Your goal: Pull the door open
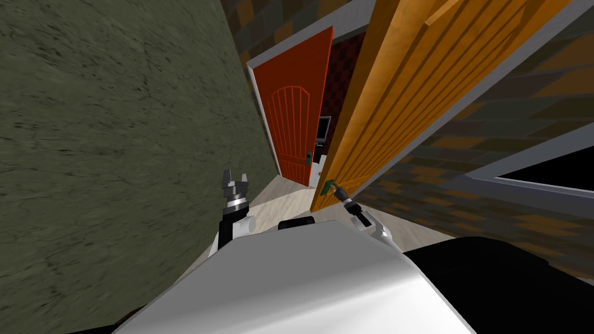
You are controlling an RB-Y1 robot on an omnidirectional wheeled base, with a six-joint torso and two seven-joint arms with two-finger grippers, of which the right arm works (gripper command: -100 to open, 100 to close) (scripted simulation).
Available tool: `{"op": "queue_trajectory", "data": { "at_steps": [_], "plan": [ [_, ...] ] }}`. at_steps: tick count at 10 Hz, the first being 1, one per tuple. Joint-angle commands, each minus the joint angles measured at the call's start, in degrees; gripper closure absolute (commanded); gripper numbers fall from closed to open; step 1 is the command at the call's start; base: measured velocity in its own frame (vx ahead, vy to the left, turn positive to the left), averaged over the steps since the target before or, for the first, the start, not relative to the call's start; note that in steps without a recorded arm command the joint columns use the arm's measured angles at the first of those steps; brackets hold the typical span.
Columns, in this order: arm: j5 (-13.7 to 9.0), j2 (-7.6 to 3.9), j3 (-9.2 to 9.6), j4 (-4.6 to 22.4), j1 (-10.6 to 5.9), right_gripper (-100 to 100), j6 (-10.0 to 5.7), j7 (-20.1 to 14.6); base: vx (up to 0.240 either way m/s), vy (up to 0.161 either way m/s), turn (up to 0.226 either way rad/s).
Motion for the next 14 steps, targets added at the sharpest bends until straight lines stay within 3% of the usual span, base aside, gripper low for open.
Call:
{"op": "queue_trajectory", "data": {
  "at_steps": [1,2,3,4,5,10,12,13,14],
  "plan": [
    [0.18,-0.45,0.51,0.22,0.69,100,-1.74,-0.65,-0.185,-0.090,0.103],
    [0.25,-0.87,0.63,0.41,0.97,100,-2.56,-1.02,-0.207,-0.090,0.140],
    [0.12,-0.74,0.11,0.56,0.66,100,-1.74,-0.63,-0.099,-0.046,0.020],
    [0.36,-1.34,0.20,1.23,1.01,100,-3.24,-1.20,-0.156,-0.062,0.127],
    [0.42,-1.49,0.23,1.37,1.07,100,-3.62,-1.34,-0.216,-0.107,0.163],
    [1.16,-3.45,0.53,3.16,1.85,100,-8.41,-3.19,-0.217,-0.112,0.150],
    [1.35,-3.98,0.61,3.65,2.06,100,-9.68,-3.70,-0.188,-0.101,0.098],
    [1.19,-4.06,0.18,3.51,1.91,100,-8.83,-3.51,-0.076,-0.048,0.008],
    [1.37,-4.44,0.32,4.23,1.95,100,-9.88,-3.84,-0.119,-0.087,0.128]
  ]
}}
